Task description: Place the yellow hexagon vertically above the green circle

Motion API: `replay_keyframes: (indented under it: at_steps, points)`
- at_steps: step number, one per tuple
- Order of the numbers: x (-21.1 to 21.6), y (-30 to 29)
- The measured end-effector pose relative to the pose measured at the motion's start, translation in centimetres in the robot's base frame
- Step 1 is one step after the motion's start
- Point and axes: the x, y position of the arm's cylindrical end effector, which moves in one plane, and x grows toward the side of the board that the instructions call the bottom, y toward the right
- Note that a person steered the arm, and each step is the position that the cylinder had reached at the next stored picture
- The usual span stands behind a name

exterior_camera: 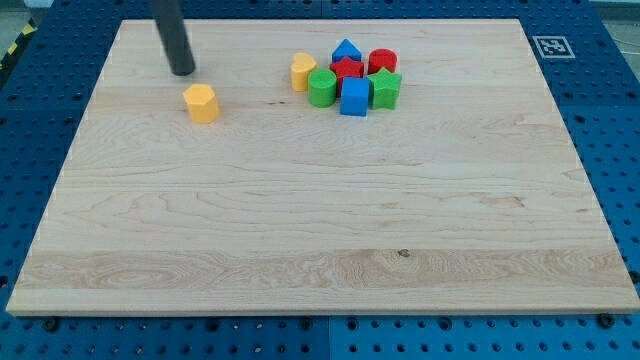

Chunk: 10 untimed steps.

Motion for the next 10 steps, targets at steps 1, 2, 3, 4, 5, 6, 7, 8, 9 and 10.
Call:
replay_keyframes:
  at_steps: [1,2,3,4,5,6,7,8,9,10]
  points:
    - [1.7,-1.3]
    - [5.7,-0.9]
    - [9.1,1.3]
    - [9.3,7.1]
    - [7.8,10.8]
    - [7.1,10.6]
    - [8.0,7.6]
    - [7.7,4.3]
    - [5.6,4.6]
    - [3.8,8.0]
